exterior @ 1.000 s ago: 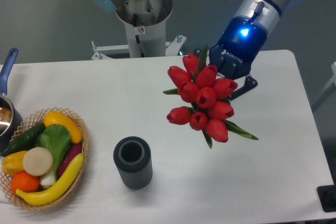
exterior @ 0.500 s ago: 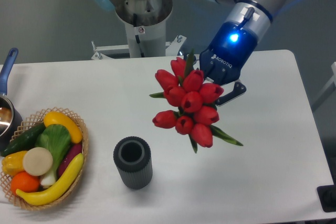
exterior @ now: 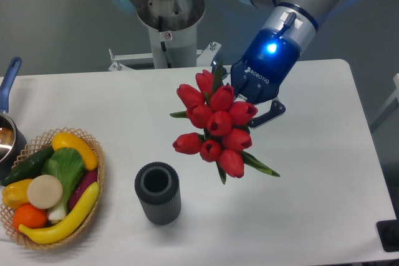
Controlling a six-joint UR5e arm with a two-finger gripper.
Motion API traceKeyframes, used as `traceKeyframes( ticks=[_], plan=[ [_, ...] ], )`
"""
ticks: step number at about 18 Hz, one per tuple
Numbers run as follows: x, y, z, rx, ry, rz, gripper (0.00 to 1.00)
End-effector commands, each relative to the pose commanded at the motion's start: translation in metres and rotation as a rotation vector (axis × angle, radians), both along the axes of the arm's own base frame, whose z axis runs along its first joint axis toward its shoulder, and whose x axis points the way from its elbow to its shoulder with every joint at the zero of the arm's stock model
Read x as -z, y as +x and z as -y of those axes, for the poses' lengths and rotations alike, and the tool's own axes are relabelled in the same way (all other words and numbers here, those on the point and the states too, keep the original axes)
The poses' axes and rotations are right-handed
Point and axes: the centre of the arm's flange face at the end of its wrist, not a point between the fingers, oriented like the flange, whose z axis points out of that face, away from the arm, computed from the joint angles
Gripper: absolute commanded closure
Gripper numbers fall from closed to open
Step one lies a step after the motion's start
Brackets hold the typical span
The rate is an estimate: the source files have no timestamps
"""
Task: Insert the flowers into the vase
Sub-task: 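Carry the red tulip bunch with the gripper toward the grey vase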
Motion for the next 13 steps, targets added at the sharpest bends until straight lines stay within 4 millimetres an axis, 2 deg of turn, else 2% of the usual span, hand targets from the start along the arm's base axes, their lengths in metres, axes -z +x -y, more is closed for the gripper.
traceKeyframes(
  ticks=[5,11,13],
  plan=[
    [0.004,0.003,-0.016,0.029,0.000,-0.001,0.72],
    [0.004,0.007,-0.026,0.046,0.014,-0.024,0.72],
    [-0.001,0.012,-0.028,0.079,0.067,-0.007,0.72]
  ],
)
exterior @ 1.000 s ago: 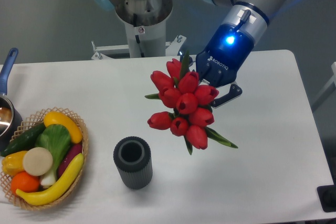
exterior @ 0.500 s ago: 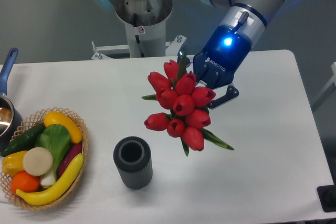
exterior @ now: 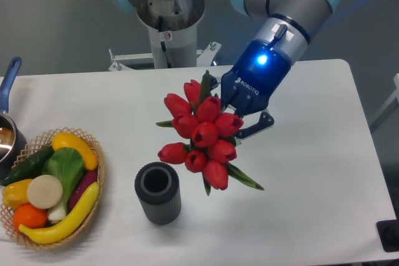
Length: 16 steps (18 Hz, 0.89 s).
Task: Insert the flowers into the vase
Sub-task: 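Carry the red tulip bunch with the gripper toward the grey vase, then lower the tulip stems into the vase opening with the gripper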
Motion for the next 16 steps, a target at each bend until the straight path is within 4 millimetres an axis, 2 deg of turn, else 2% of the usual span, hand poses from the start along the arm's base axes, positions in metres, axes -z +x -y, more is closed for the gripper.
traceKeyframes(
  ticks=[6,10,16],
  plan=[
    [-0.007,0.008,-0.001,0.088,0.140,0.054,0.72],
    [0.008,0.015,-0.012,0.159,0.216,0.104,0.72],
    [0.032,0.035,-0.043,0.241,0.249,0.098,0.72]
  ],
)
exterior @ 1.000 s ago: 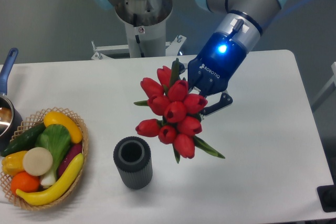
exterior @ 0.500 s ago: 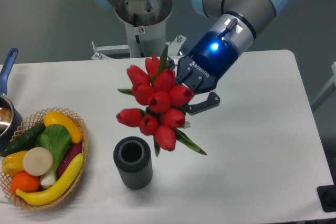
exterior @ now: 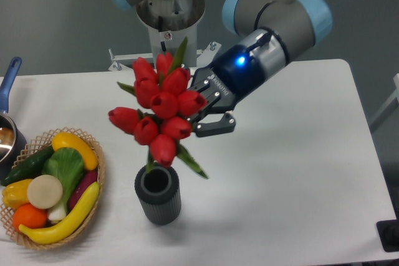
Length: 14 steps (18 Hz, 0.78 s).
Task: Insert the flowers into the vase
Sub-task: 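Lower the tulip stems into the vase opening with the gripper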
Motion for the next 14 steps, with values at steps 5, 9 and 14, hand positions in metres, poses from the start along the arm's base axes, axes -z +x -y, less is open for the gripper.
traceKeyframes(
  ticks=[5,9,14],
  plan=[
    [0.023,0.002,-0.014,0.039,0.034,0.016,0.72],
    [0.036,0.013,-0.017,0.059,0.034,0.054,0.72],
    [0.053,0.020,-0.013,0.065,0.034,0.093,0.71]
  ],
)
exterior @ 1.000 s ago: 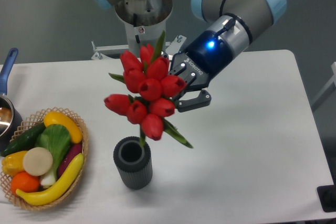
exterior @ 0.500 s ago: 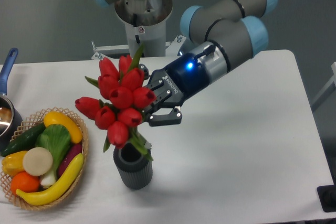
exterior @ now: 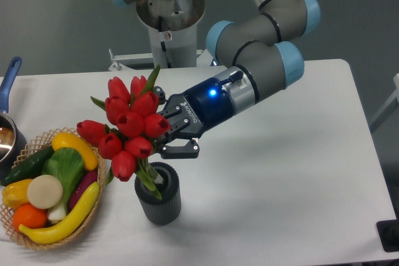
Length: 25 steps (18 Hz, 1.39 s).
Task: Insert the flowers into the vase
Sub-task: 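Lower the tulip stems into the vase opening with the gripper, then open the gripper to release the tulips standing in the vase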
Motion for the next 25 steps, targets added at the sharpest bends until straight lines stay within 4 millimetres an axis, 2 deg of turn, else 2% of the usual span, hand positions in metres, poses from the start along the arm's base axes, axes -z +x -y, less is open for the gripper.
traceKeyframes(
  ticks=[5,13,19,25],
  plan=[
    [0.033,0.001,0.000,-0.003,-0.034,0.027,0.70],
    [0.097,-0.012,-0.001,-0.017,-0.043,0.036,0.70],
    [0.117,-0.027,0.009,-0.046,-0.034,0.024,0.70],
    [0.136,-0.026,0.010,-0.050,-0.023,0.006,0.66]
  ],
)
